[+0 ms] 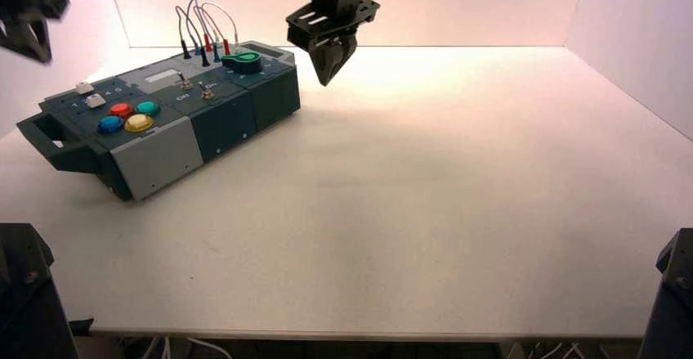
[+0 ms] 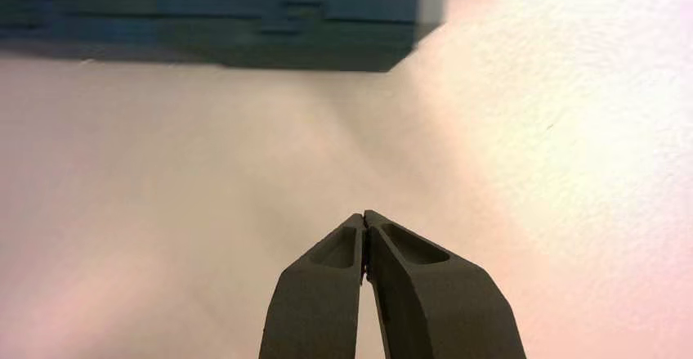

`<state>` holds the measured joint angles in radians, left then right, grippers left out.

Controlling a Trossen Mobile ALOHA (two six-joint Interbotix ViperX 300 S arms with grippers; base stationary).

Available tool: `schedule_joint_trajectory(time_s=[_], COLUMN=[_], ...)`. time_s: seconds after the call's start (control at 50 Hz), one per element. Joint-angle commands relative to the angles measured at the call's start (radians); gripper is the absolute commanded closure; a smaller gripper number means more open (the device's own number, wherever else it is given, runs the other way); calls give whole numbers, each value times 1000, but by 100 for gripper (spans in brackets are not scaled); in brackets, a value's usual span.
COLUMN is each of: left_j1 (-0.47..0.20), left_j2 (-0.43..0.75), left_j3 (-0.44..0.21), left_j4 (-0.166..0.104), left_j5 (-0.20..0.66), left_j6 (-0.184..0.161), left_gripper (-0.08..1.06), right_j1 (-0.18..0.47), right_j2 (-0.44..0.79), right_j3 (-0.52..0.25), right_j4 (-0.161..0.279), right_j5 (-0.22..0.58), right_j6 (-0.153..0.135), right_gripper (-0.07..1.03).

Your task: Rotate the box counterclockwise.

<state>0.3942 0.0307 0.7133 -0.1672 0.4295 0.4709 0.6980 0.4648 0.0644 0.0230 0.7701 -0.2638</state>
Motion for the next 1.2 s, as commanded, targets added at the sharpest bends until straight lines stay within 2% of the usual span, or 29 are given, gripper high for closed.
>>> schedule_joint_trajectory(time_s=[0.02,0.22,0.32,0.42,0.56,0.84,1.2], left_j1=[6,6,6,6,6,6,6], left_j2=[17,31,40,66,101,112,109], left_j3=[-21,-14,-15,-25,-26,-20,12], left_j4=[0,0,0,-2,-2,-8,-8], left_j5=[-64,-212,-262,-261,-249,-218,-212], left_j6=[2,2,5,5,5,5,5], left_gripper=[100,100,100,100,100,100,100], right_j1=[34,78,107,133,138,118,77], right_j2=[-66,-86,-92,-95,-81,-26,66], right_j3=[-5,18,23,28,14,-61,-140], right_j4=[6,9,28,43,51,43,40], right_j5=[15,25,34,34,28,-11,-17], right_j6=[-8,-15,-17,-18,-17,-18,-18], right_gripper=[98,98,98,98,98,98,98])
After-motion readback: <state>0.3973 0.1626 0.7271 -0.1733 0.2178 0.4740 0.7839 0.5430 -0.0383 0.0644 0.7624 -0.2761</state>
